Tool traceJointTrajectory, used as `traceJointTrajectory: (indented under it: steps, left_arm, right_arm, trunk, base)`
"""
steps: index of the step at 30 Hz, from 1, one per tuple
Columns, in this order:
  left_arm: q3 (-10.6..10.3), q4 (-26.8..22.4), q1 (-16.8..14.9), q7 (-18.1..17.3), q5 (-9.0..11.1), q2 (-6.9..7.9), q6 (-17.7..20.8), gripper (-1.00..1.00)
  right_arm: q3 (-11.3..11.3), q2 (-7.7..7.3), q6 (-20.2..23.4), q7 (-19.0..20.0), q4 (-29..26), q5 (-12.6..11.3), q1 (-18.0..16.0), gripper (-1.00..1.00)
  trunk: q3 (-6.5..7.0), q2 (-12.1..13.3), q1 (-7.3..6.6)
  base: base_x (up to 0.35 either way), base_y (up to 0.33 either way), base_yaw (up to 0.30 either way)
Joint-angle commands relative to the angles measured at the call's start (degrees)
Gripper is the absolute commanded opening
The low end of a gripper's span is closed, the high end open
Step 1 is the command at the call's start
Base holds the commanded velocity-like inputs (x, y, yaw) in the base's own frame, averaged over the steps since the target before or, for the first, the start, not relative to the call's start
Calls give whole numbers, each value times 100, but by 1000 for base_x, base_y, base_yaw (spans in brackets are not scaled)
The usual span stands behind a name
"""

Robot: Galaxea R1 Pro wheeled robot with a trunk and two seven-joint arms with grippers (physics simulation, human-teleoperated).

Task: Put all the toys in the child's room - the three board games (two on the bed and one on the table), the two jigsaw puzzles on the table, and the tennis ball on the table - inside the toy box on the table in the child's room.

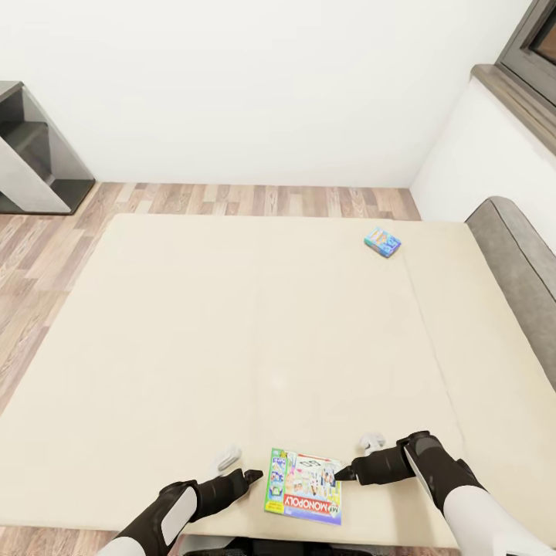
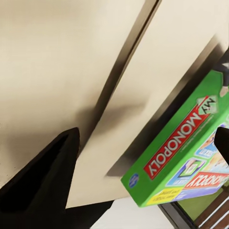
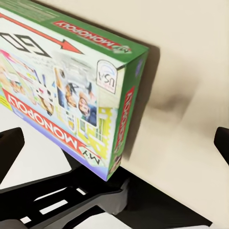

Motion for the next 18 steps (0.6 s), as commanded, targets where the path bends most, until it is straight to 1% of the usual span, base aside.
traceJointTrajectory:
  steps: [1, 18]
  left_arm:
    - [-27, -1, 0, 7, 25, 3, 24, 100]
    - [-36, -15, 0, -34, 3, 1, -5, 100]
  right_arm:
    - [-44, 5, 33, 43, -8, 54, -2, 100]
    - [-45, 16, 32, 30, -8, 53, 0, 100]
  trunk:
    - [-13, -3, 1]
    - [-169, -3, 1]
  base:
    - [0, 0, 0]
    - [0, 0, 0]
